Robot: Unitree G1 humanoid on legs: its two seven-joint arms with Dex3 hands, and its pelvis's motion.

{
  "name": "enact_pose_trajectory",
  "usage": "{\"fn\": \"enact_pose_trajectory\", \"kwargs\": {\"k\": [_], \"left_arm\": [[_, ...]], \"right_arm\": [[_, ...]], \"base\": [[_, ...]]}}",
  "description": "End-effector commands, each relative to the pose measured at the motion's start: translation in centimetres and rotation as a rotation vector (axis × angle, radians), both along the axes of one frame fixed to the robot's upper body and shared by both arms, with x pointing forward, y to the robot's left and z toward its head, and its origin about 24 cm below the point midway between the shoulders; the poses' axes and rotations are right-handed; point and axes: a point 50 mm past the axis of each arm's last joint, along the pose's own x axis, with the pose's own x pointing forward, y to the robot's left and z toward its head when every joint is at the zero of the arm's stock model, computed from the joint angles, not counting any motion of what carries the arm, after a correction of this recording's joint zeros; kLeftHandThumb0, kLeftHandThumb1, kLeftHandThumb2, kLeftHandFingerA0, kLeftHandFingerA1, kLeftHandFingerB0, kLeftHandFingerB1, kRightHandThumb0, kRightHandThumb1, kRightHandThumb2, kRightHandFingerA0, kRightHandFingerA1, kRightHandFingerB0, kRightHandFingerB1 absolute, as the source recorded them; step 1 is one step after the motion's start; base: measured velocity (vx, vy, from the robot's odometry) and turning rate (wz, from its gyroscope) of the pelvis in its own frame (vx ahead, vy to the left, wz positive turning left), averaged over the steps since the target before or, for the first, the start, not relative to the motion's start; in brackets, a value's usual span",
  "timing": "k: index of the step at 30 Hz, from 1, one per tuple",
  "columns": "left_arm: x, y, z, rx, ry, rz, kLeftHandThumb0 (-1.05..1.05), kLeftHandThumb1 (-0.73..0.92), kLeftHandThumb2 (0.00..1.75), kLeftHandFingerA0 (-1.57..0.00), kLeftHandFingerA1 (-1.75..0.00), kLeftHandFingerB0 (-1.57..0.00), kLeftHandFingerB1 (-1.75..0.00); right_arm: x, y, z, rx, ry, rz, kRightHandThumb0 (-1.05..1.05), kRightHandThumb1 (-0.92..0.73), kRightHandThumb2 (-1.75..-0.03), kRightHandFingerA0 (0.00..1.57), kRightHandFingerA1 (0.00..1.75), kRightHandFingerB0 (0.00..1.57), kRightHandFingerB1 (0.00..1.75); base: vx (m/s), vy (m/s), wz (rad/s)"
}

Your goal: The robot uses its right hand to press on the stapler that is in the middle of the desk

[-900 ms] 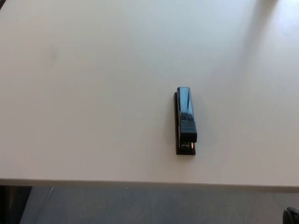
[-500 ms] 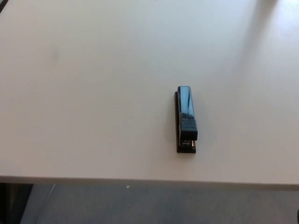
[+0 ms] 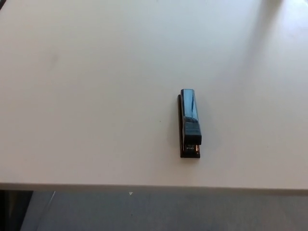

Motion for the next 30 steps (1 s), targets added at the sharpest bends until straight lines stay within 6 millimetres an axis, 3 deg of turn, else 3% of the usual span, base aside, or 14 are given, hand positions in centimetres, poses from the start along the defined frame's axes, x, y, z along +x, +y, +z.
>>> {"fn": "enact_pose_trajectory", "kwargs": {"k": [1, 6, 8, 9, 10, 13, 14, 15, 17, 20, 21, 25, 27, 30], "left_arm": [[-0.3, 0.5, 0.3, -0.006, -0.028, 0.002, -0.60, 0.88, 1.01, 0.00, -0.18, 0.00, -0.16], [-0.2, 0.4, 0.3, -0.016, -0.027, -0.011, -0.61, 0.88, 1.03, 0.00, -0.16, 0.00, -0.16], [-0.2, 0.5, 0.3, -0.021, -0.023, -0.008, -0.60, 0.88, 1.04, 0.00, -0.17, 0.00, -0.17], [-0.2, 0.5, 0.3, -0.024, -0.023, -0.007, -0.59, 0.88, 1.04, 0.00, -0.19, 0.00, -0.18], [-0.4, 0.5, 0.2, -0.028, -0.023, -0.007, -0.59, 0.87, 1.04, 0.00, -0.19, 0.00, -0.19], [-0.5, 0.4, 0.2, -0.019, -0.015, -0.014, -0.60, 0.88, 1.04, 0.00, -0.18, 0.00, -0.19], [-0.6, 0.4, 0.1, -0.020, -0.012, -0.017, -0.61, 0.88, 1.04, 0.00, -0.18, 0.00, -0.18], [-0.6, 0.4, 0.1, -0.021, -0.012, -0.016, -0.61, 0.87, 1.04, 0.00, -0.18, 0.00, -0.19], [-0.6, 0.5, 0.1, -0.019, -0.011, -0.011, -0.59, 0.87, 1.04, 0.00, -0.19, 0.00, -0.20], [-0.6, 0.5, 0.1, -0.012, -0.009, -0.016, -0.59, 0.87, 1.03, 0.00, -0.19, 0.00, -0.19], [-0.6, 0.5, 0.1, -0.010, -0.008, -0.017, -0.58, 0.86, 1.03, 0.00, -0.21, 0.00, -0.20], [-0.6, 0.5, 0.2, 0.002, -0.010, -0.027, -0.57, 0.86, 1.03, 0.00, -0.21, 0.00, -0.20], [-0.6, 0.5, 0.2, 0.009, -0.008, -0.034, -0.57, 0.86, 1.03, 0.00, -0.21, 0.00, -0.20], [-0.6, 0.6, 0.3, 0.005, -0.006, -0.036, -0.58, 0.87, 1.03, 0.00, -0.18, 0.00, -0.18]], "right_arm": [[-3.7, -4.5, 3.6, -0.189, -0.089, -0.360, -0.10, -0.61, -0.77, 1.14, 0.93, 0.83, 0.74], [-4.6, -7.9, 8.6, -0.310, -0.325, -0.645, -0.21, -0.79, -0.63, 1.10, 0.84, 0.75, 0.65], [-3.5, -8.8, 11.3, -0.389, -0.401, -0.671, -0.17, -0.75, -0.84, 1.09, 1.04, 0.76, 0.88], [-2.3, -9.2, 13.4, -0.444, -0.453, -0.660, -0.18, -0.78, -0.80, 1.09, 1.01, 0.75, 0.89], [-1.6, -9.4, 15.1, -0.496, -0.513, -0.635, -0.18, -0.71, -0.90, 1.21, 1.11, 0.78, 1.13], [0.5, -9.4, 18.9, -0.598, -0.620, -0.553, -0.24, -0.72, -0.91, 1.26, 1.18, 0.74, 1.16], [1.7, -9.1, 21.1, -0.652, -0.668, -0.491, -0.29, -0.79, -0.80, 1.30, 1.11, 0.74, 1.05], [2.3, -8.9, 22.3, -0.670, -0.702, -0.466, -0.31, -0.80, -0.76, 1.35, 1.04, 0.78, 1.13], [4.9, -7.4, 26.6, -0.709, -0.820, -0.367, -0.32, -0.80, -0.69, 1.32, 1.12, 0.75, 1.22], [8.5, -4.0, 31.7, -0.735, -0.962, -0.180, -0.32, -0.76, -0.65, 1.31, 1.06, 0.81, 0.95], [9.6, -2.9, 33.0, -0.740, -1.010, -0.127, -0.25, -0.63, -0.84, 1.32, 1.08, 0.86, 0.99], [12.5, 0.7, 36.4, -0.764, -1.096, 0.028, -0.20, -0.52, -1.05, 1.26, 1.05, 0.91, 1.01], [14.1, 2.7, 38.3, -0.720, -1.166, 0.085, -0.16, -0.65, -0.85, 1.30, 1.03, 0.90, 0.94], [16.6, 5.4, 39.9, -0.664, -1.272, 0.272, 0.02, -0.77, -0.82, 1.19, 1.10, 0.74, 1.01]], "base": [[0.00, 0.000, 0.00], [0.00, 0.000, 0.00], [0.00, 0.000, 0.00], [0.00, 0.000, 0.00], [0.00, 0.000, 0.00], [0.00, 0.000, 0.00], [0.00, 0.000, 0.00], [0.00, 0.000, 0.00], [0.00, 0.000, 0.00], [0.00, 0.000, 0.00], [0.00, 0.000, 0.00], [0.00, 0.000, 0.00], [0.00, 0.000, 0.00], [0.00, 0.000, 0.00]]}}
